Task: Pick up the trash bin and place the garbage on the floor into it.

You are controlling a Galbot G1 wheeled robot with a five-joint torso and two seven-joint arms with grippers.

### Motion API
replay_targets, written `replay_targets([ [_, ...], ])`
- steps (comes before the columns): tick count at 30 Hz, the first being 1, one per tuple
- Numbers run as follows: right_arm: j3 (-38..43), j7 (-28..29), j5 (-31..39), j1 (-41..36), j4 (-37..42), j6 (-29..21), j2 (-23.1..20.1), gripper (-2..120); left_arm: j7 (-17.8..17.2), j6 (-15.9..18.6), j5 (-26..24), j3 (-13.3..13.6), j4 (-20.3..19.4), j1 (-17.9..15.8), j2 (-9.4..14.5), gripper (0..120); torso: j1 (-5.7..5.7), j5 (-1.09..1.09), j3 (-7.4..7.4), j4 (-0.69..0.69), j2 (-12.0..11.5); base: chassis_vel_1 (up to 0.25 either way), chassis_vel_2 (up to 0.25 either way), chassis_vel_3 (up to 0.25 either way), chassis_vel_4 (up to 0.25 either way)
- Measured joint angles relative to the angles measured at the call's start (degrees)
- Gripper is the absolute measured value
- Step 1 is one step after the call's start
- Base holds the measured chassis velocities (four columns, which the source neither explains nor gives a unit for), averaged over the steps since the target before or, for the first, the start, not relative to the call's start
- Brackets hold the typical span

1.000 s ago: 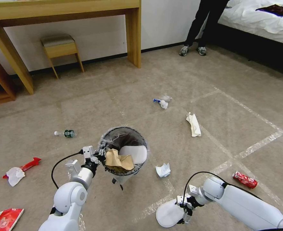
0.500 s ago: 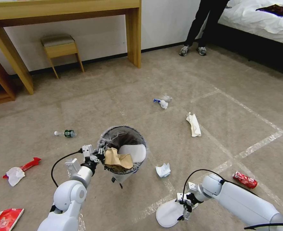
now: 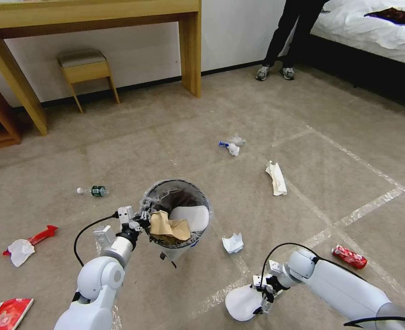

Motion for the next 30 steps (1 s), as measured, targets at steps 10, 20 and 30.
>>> replay_targets([
  [10, 1.1, 0.1, -0.9, 0.0, -2.0, 0.6, 1.4, 75, 0.0, -0.1, 0.5, 0.0, -0.5, 1.0, -0.3, 1, 0.00, -0.04, -0.02, -0.01, 0.0, 0.000, 0.000, 0.000, 0.000],
  [20, 1.5, 1.8, -1.3, -0.2, -1.1, 0.6, 0.7, 41, 0.0, -0.1, 0.7, 0.2, -1.0, 1.2, -0.4, 1, 0.00, 0.10, 0.02, 0.07, 0.0, 0.000, 0.000, 0.000, 0.000],
  [30, 1.6, 2.2, -1.5, -0.6, -0.5, 0.3, 0.5, 6, -0.1, -0.1, 0.7, 0.3, -0.8, 0.9, -0.1, 1, 0.02, 0.18, 0.05, 0.08, -0.1, 0.000, 0.000, 0.000, 0.000],
])
